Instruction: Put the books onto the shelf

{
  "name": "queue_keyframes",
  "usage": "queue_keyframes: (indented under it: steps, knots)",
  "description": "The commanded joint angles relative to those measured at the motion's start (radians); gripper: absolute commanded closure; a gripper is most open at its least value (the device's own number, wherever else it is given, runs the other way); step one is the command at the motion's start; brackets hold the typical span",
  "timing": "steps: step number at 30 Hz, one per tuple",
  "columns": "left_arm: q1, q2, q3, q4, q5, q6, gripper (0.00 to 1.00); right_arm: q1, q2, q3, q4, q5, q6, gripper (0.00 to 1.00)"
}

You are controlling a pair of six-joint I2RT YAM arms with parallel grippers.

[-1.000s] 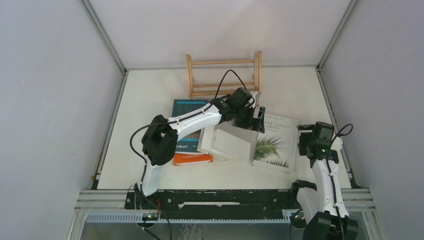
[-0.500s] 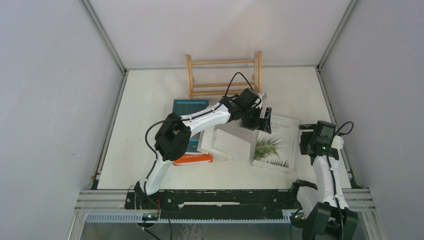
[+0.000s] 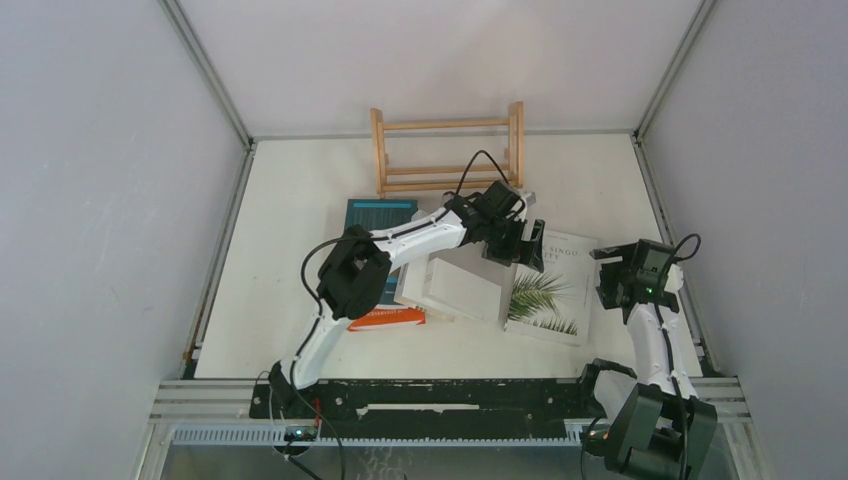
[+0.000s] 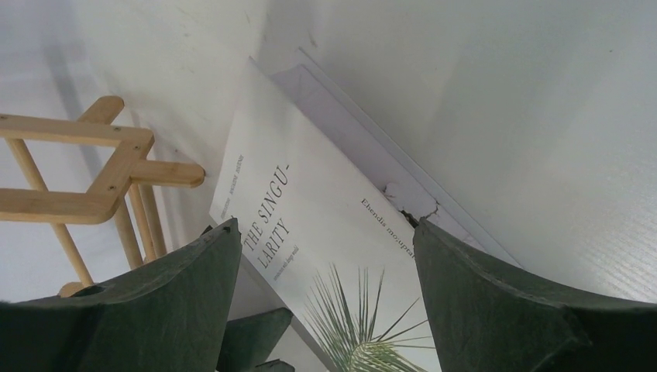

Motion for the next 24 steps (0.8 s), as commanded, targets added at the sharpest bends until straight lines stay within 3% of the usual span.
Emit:
queue_keyframes:
  steps: [1, 24]
  knots:
    - [0.005, 0.019, 0.069, 0.038, 0.049, -0.005, 0.00, -0.014, -0.013, 0.055, 0.042, -0.043, -0.066, 0.12]
    - [0.020, 0.089, 0.119, 0.066, 0.129, -0.017, 0.01, -0.020, 0.128, 0.072, 0.019, -0.074, -0.175, 0.10]
